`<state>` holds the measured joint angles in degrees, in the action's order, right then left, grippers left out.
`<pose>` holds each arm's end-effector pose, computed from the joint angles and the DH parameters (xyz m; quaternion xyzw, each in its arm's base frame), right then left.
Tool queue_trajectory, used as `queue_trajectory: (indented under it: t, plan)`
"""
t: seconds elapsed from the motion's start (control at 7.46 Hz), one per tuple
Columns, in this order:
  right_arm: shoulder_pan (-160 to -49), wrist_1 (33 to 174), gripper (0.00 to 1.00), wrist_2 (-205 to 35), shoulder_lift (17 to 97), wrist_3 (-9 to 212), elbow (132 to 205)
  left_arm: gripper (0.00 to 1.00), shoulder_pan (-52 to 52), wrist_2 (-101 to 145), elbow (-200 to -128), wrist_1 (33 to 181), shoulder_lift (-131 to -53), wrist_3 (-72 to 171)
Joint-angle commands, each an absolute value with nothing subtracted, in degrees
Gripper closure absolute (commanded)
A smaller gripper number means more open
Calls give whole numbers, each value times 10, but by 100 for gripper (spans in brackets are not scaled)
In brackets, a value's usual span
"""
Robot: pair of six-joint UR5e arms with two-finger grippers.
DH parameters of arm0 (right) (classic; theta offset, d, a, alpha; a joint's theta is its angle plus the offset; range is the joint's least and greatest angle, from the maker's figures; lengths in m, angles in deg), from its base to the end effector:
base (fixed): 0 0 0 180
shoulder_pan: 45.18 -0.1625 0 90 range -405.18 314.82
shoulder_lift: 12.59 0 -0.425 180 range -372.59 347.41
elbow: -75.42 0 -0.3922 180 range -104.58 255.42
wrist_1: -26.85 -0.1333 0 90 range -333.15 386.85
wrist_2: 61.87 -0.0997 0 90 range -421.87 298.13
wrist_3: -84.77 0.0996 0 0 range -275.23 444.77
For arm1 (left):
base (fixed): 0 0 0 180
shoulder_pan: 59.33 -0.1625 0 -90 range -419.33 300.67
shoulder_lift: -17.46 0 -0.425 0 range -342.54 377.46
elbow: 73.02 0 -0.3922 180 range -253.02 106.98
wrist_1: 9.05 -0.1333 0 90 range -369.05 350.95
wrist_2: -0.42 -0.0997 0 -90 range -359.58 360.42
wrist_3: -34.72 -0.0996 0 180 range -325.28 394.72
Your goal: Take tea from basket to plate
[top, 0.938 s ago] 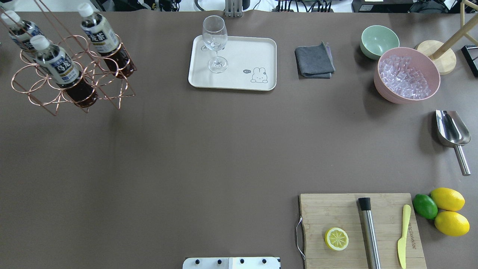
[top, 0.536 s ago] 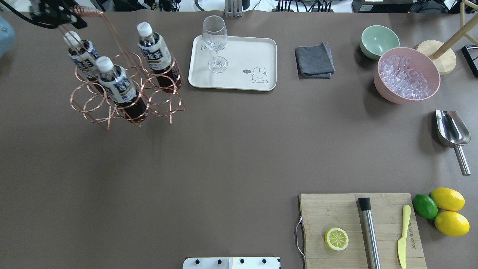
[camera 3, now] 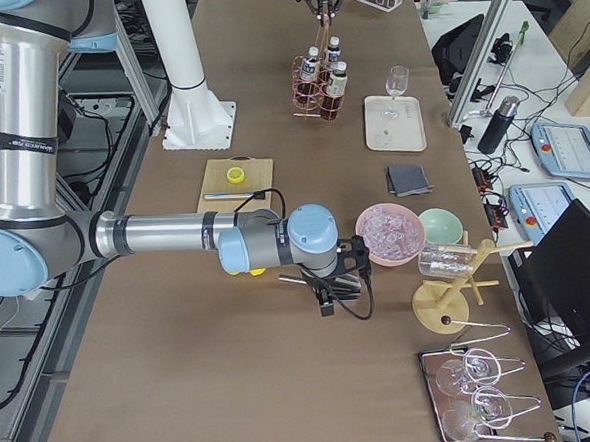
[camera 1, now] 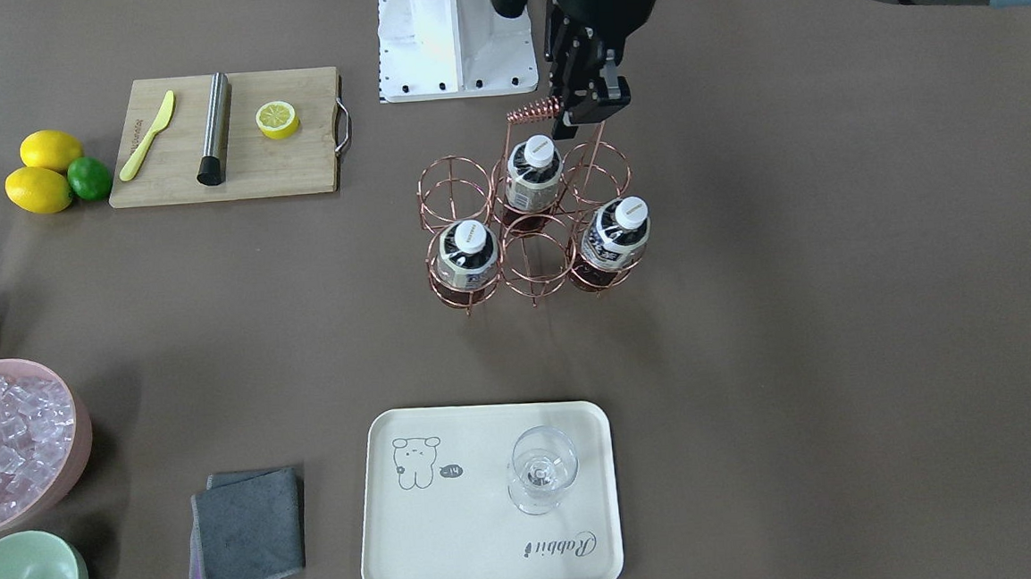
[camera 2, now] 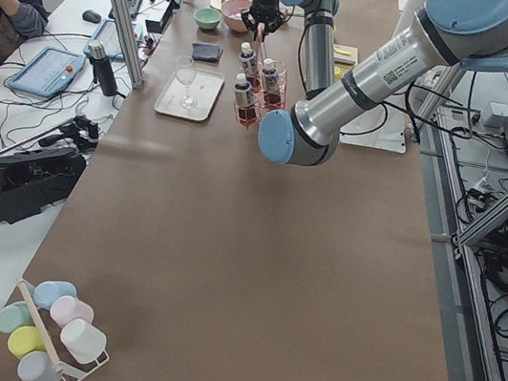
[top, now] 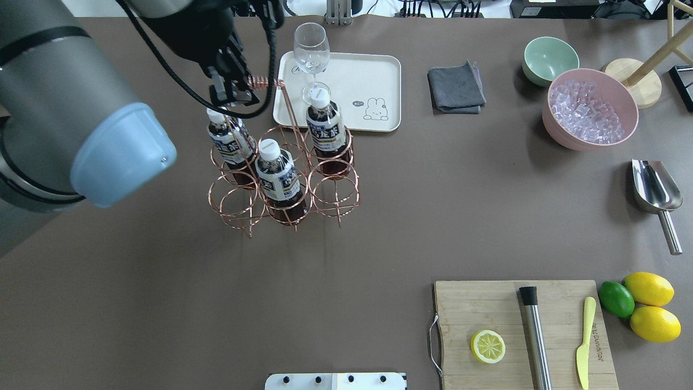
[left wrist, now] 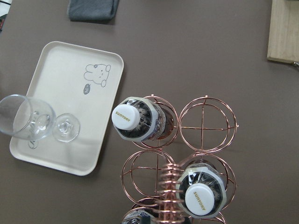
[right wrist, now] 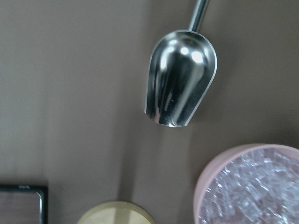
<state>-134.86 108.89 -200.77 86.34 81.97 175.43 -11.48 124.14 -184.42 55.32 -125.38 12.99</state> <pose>0.0558 -0.4352 0.6240 0.0807 -0.4110 -0.0573 0.9063 0.3269 -0.4774 0.0217 0.3408 0.3300 0.5627 0.6770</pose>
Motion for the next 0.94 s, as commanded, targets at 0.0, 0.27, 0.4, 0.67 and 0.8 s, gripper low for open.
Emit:
queue_trajectory:
  t: [0.0,0.27,0.4,0.67,0.8]
  plan:
    - [-1315,978,0,-2035,822,829,1778,100,-173,1202,-1835,555,-1284,134]
    - [-1269,868,0,-2037,800,943,1790,100,-190,1192,-1828,555,-1291,132]
    - [-1245,840,0,-2034,777,1009,1790,100,-199,1190,-1818,555,-1297,133]
    - [-1182,780,0,-1989,716,1166,1794,100,-219,1168,-1809,565,-1296,135]
    - [-1125,707,0,-1918,705,1249,1794,100,-221,1167,-1807,565,-1294,135]
